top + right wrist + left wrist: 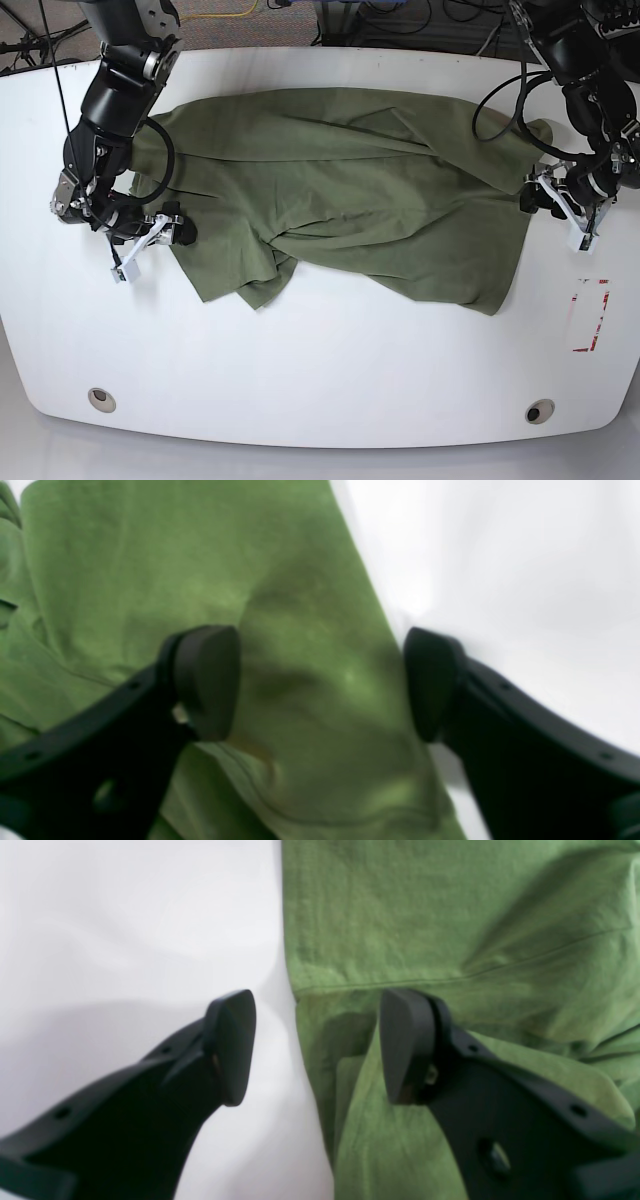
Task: Fold the T-shirt properly
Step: 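Move the open left gripper along the shirt's side edge toward the right gripper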
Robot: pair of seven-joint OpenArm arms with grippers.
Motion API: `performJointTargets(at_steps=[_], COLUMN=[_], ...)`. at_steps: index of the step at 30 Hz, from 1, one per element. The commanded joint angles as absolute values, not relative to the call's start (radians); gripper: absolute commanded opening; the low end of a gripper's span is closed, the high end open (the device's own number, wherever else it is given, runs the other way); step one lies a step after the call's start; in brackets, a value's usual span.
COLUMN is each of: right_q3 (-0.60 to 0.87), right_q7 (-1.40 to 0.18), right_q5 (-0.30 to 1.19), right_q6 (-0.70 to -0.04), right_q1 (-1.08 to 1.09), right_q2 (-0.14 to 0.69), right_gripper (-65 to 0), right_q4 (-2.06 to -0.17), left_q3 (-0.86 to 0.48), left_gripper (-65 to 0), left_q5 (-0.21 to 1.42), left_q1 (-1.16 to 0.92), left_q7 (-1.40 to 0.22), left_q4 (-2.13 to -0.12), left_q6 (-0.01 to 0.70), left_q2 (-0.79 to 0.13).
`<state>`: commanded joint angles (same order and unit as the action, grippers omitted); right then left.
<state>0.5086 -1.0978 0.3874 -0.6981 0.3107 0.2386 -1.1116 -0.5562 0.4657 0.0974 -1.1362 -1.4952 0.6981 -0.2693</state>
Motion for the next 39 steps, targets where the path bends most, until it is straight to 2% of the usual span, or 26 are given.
performJointTargets(at_steps=[4, 9, 16, 24, 39], right_q3=[0.509, 0.509, 0.509, 0.509, 0.510], right_q7=[-1.098, -1.102, -1.119, -1.148, -1.148], right_q5=[0.387, 0.389, 0.387, 0.389, 0.392], right_q6=[-0.698, -0.698, -0.698, -0.698, -0.698], right_q1=[0.308, 0.308, 0.300, 0.297, 0.291], right_q2=[0.239, 0.237, 0.236, 0.234, 0.234], right_gripper=[-53.0, -65.0, -65.0, -65.0, -65.0], right_q4=[-1.112, -1.116, -1.185, -1.213, -1.213], left_q3=[-0.556, -0.550, -0.549, -0.555, -0.469], left_gripper=[-28.2, -27.9, -27.8, -27.8, -27.9], left_q5=[0.466, 0.466, 0.469, 0.470, 0.470], left_q1=[0.099, 0.099, 0.104, 0.157, 0.174], left_q7=[-1.136, -1.136, -1.136, -1.135, -1.107], left_q4=[-1.495, -1.494, -1.469, -1.285, -1.267], left_q6=[0.698, 0.698, 0.698, 0.698, 0.698], left_q2=[-0.269, -0.269, -0.268, -0.268, -0.232])
